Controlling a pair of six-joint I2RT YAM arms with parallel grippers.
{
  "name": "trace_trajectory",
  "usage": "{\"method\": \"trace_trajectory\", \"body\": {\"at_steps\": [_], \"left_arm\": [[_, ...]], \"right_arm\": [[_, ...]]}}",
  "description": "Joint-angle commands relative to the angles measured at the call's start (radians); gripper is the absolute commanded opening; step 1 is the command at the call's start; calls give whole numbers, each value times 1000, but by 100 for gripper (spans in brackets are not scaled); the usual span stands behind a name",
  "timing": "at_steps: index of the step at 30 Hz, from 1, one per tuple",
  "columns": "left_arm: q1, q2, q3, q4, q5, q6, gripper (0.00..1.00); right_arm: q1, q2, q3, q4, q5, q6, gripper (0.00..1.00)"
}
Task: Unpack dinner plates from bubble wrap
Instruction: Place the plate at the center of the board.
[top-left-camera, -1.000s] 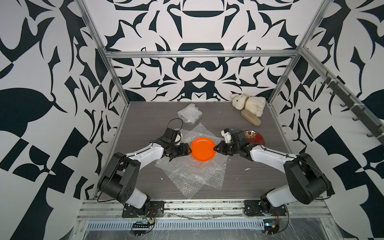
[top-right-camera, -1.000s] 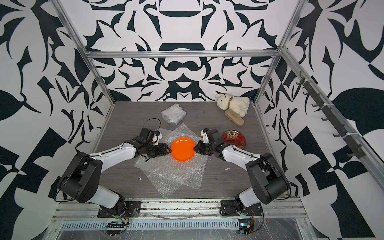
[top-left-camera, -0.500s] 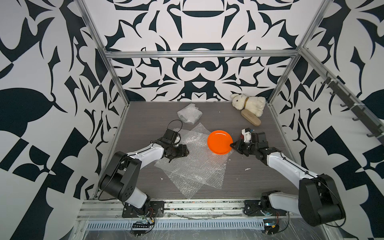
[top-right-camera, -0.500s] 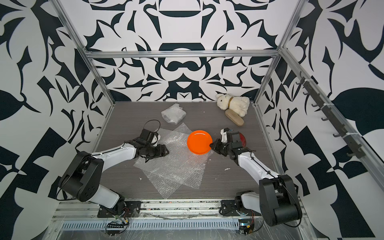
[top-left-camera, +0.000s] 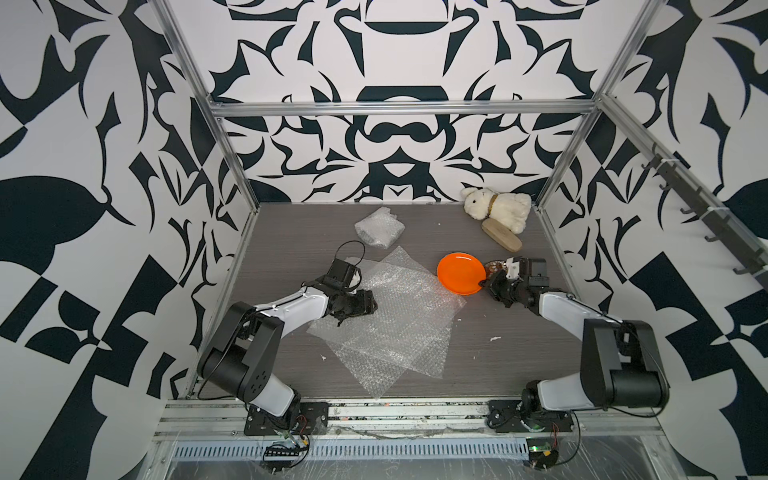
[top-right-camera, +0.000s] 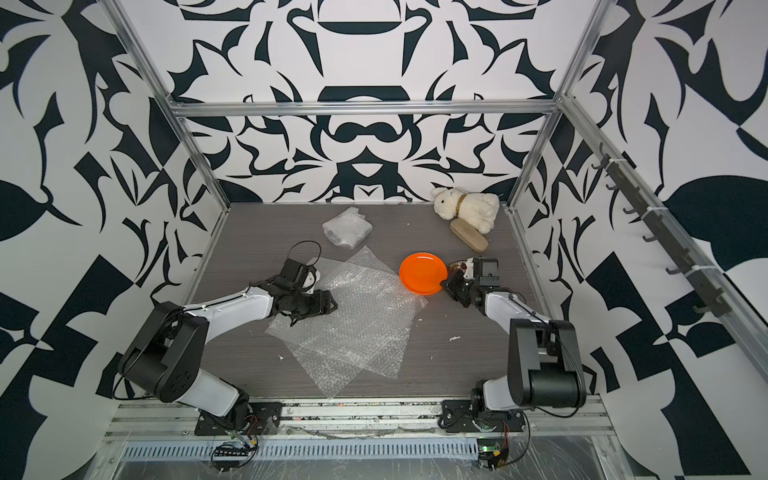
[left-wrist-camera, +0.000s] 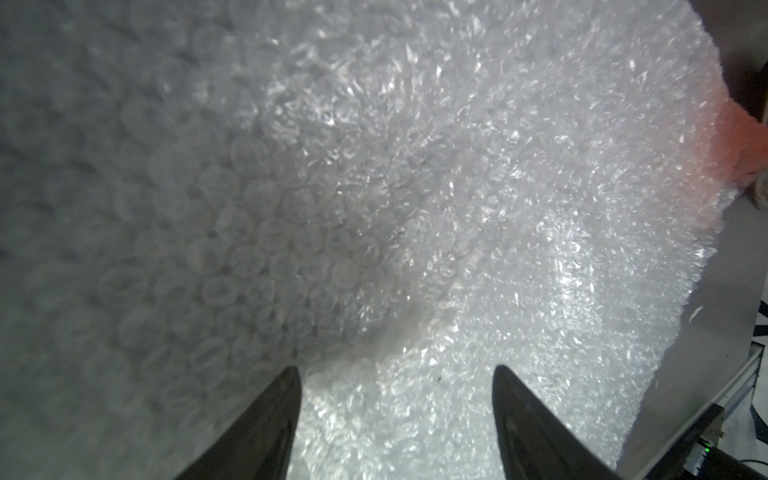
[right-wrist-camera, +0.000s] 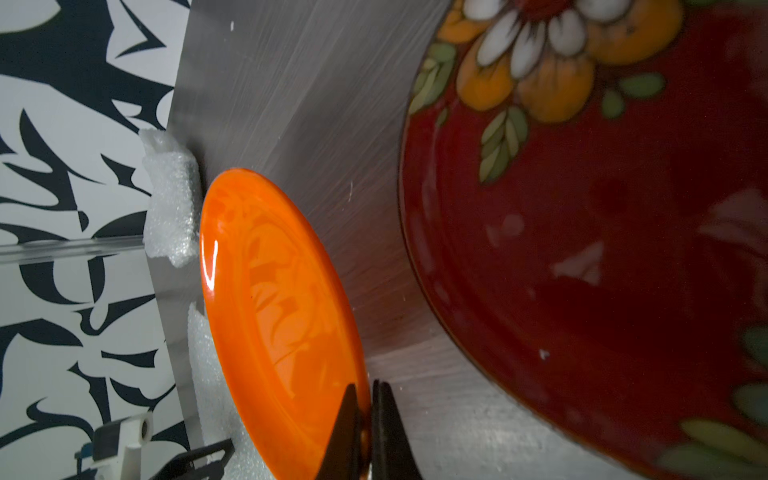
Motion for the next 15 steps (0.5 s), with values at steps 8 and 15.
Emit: {"method": "trace_trajectory", "body": {"at_steps": [8,15], "left_arm": [[4,6,-6,-36,15,4,75],[4,12,8,-47,19,9,75]], "right_arm": [[-19,204,241,74,37,33,0],[-25,346,400,18,73,35,0]]}}
